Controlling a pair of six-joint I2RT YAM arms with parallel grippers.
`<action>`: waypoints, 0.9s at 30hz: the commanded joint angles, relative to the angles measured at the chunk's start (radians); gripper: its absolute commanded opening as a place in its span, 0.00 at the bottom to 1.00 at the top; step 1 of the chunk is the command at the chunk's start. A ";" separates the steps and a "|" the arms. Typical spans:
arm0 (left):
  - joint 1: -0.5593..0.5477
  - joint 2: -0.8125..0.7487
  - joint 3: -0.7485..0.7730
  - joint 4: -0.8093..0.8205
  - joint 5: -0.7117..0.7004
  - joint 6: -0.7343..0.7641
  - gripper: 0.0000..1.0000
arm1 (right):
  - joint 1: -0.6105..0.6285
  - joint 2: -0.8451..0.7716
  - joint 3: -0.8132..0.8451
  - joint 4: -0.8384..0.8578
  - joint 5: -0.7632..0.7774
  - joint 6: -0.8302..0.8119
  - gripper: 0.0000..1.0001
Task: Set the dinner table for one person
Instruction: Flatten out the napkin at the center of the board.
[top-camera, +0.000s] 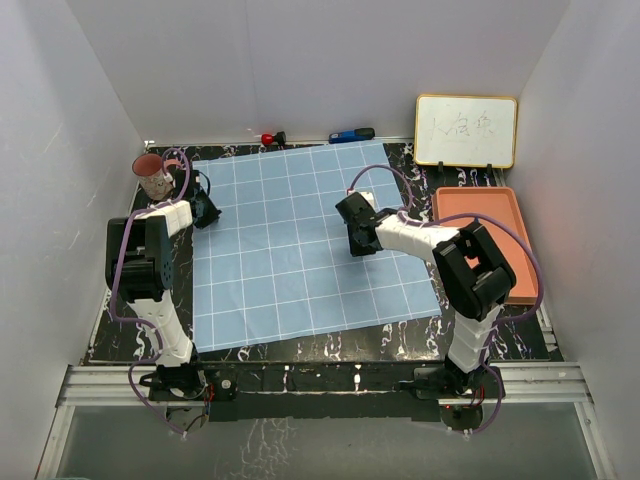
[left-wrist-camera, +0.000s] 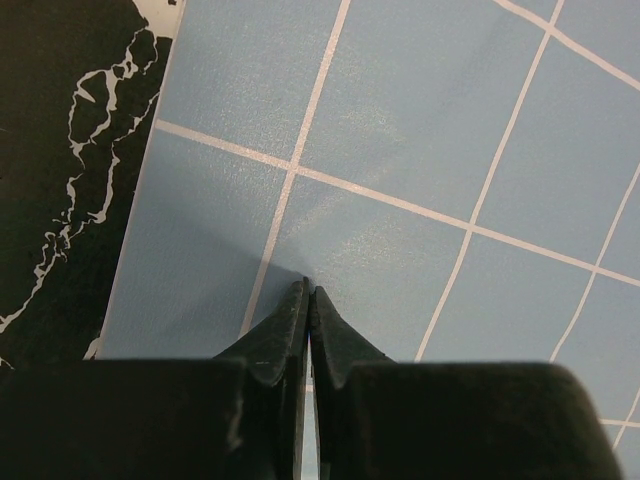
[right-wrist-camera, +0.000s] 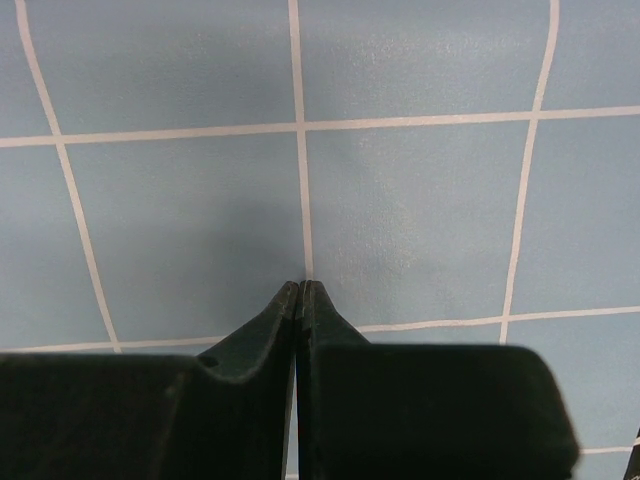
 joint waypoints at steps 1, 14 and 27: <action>0.003 0.013 0.024 -0.074 -0.035 0.022 0.00 | -0.005 0.003 -0.012 0.058 -0.009 0.001 0.00; -0.008 0.122 0.118 -0.070 -0.010 0.040 0.00 | -0.006 0.041 -0.064 0.078 -0.097 0.051 0.00; -0.014 0.174 0.175 -0.081 -0.015 0.050 0.00 | -0.006 0.063 -0.040 0.085 -0.196 0.067 0.00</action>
